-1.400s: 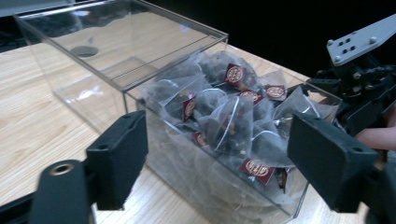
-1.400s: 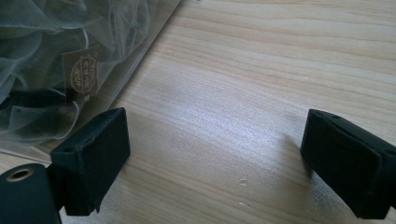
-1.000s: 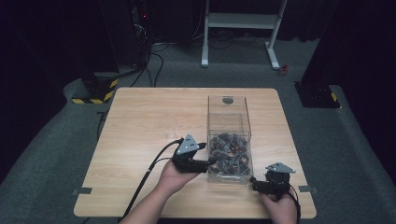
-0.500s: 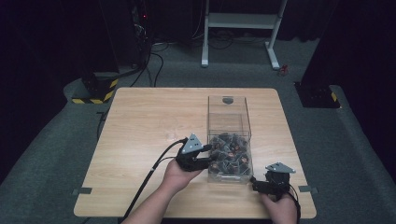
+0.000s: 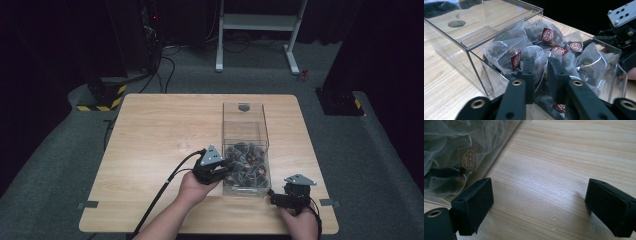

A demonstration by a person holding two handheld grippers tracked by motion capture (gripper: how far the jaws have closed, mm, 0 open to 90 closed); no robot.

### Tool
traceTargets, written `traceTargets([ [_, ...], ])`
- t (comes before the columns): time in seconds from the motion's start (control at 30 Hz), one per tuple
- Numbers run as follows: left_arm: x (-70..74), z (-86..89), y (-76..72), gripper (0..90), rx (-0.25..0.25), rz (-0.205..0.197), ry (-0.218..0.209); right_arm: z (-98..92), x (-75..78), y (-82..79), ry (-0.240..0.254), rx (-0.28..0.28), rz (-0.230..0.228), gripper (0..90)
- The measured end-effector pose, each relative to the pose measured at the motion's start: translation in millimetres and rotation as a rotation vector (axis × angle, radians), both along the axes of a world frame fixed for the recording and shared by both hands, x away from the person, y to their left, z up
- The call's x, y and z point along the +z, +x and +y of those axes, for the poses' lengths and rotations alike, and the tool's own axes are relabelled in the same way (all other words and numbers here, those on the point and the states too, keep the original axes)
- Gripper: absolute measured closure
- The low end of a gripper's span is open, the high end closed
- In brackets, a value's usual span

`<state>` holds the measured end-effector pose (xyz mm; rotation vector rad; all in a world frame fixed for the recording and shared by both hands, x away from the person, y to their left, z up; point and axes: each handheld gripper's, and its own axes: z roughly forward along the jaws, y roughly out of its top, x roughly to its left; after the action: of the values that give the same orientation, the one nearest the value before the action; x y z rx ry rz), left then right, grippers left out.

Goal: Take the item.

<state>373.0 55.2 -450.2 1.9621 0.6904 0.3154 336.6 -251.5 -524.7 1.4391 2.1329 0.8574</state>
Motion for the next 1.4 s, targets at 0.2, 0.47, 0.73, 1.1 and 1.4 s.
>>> traceTargets([
  [0.2, -0.9, -1.0, -0.6, 85.1, -0.004, -0.006, 0.007, 0.0, 0.0, 0.0, 0.000, 0.000, 0.000, 7.9],
  [0.47, -1.6, -1.2, -1.7, 89.9, -0.004, -0.017, 0.013, 0.0, 0.0, 0.0, 0.000, 0.001, 0.000, 7.9],
  [0.73, 0.6, 2.0, -4.0, 90.0, -0.005, -0.023, -0.010, 0.0, 0.0, 0.0, 0.000, 0.001, 0.000, 7.9],
  [1.1, 3.7, 5.9, -6.3, 90.0, -0.008, -0.040, -0.039, 0.0, 0.0, 0.0, 0.000, 0.001, 0.000, 7.9],
  [1.4, 8.8, 9.4, -8.6, 90.0, 0.004, -0.052, -0.087, 0.0, 0.0, 0.0, 0.000, 0.001, 0.000, 7.9],
])
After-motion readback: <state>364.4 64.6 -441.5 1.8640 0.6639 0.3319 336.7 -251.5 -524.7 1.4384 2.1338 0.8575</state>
